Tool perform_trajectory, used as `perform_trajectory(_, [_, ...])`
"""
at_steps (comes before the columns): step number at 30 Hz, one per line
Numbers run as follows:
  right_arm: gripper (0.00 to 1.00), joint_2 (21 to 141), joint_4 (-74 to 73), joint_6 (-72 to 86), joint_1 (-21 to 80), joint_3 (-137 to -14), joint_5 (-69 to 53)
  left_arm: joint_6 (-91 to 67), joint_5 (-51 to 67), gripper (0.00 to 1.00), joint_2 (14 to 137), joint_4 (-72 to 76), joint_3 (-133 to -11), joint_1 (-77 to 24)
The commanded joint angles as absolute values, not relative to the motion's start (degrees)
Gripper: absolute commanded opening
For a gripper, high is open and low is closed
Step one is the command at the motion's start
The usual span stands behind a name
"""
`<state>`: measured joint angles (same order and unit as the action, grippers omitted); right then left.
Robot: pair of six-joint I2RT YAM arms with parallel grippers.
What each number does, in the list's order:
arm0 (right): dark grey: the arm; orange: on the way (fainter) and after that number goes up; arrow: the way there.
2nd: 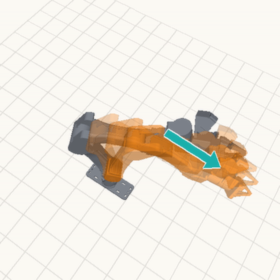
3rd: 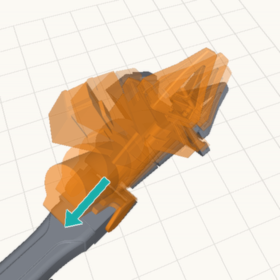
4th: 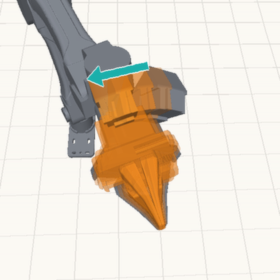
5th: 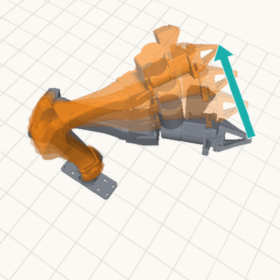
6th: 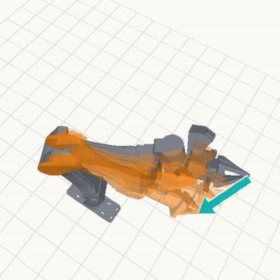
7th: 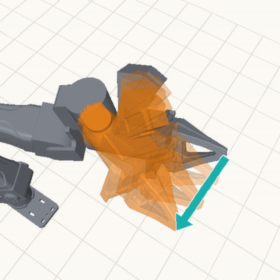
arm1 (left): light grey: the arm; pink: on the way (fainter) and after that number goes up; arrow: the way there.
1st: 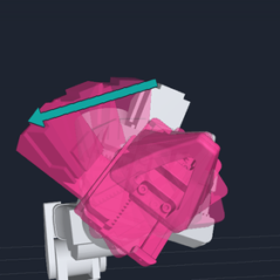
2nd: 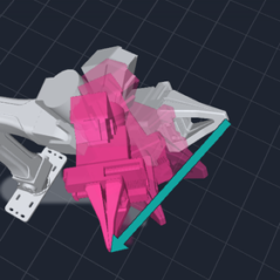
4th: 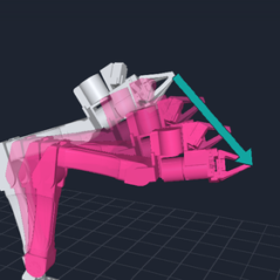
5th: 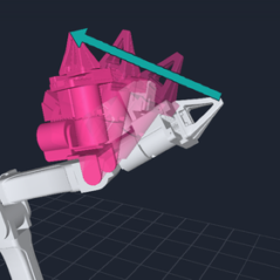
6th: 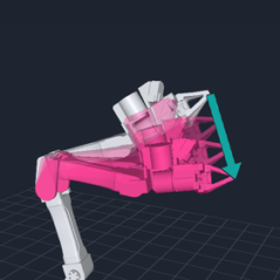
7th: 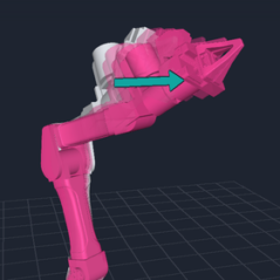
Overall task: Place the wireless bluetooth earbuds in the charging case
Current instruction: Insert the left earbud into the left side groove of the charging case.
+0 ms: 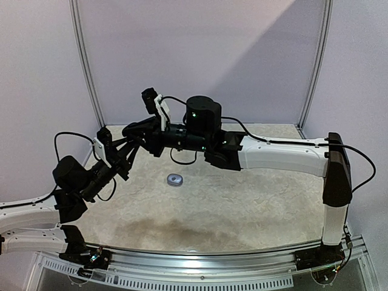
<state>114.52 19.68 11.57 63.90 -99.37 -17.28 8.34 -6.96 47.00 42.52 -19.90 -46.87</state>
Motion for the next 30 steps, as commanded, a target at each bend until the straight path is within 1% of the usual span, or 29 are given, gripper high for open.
perform_trajectory(1, [0.0,116.24,17.34,9.94,63.86,-100.28,-13.7,8.22,-5.92,0.0,46.59,44.21,-21.51,-47.68])
perform_trajectory(6, [0.0,116.96,15.51,8.75,63.89,-100.39,-13.35,8.52,-6.33,0.0,46.41,44.08,-21.74,-47.7])
perform_trajectory(10, [0.12,117.92,13.86,8.57,63.83,-101.17,-13.08,8.5,-6.4,0.0,46.7,44.11,-21.94,-47.71])
perform_trajectory(11, [0.13,118.15,13.54,8.49,63.87,-101.36,-12.87,8.39,-6.41,0.0,46.67,44.08,-22.02,-47.66])
perform_trajectory(15, [0.15,118.69,11.86,8.2,63.86,-102.21,-11.43,8.13,-6.64,0.0,46.77,43.69,-22.28,-47.72])
perform_trajectory(17, [0.18,119.07,10.79,7.84,63.83,-102.83,-10.75,8.18,-6.79,0.0,46.84,43.68,-22.36,-47.64])
perform_trajectory(22, [0.2,119.57,9.96,7.47,63.84,-102.93,-10.49,7.96,-7.23,0.0,46.9,43.6,-22.37,-47.64])
perform_trajectory(26, [0.27,119.72,9.87,7.15,63.84,-102.83,-10.8,7.64,-7.76,0.0,46.7,43.33,-22.49,-47.64])
perform_trajectory(30, [0.28,119.67,9.69,6.86,63.84,-102.82,-10.6,7.49,-7.8,0.0,46.6,43.09,-22.5,-47.64])
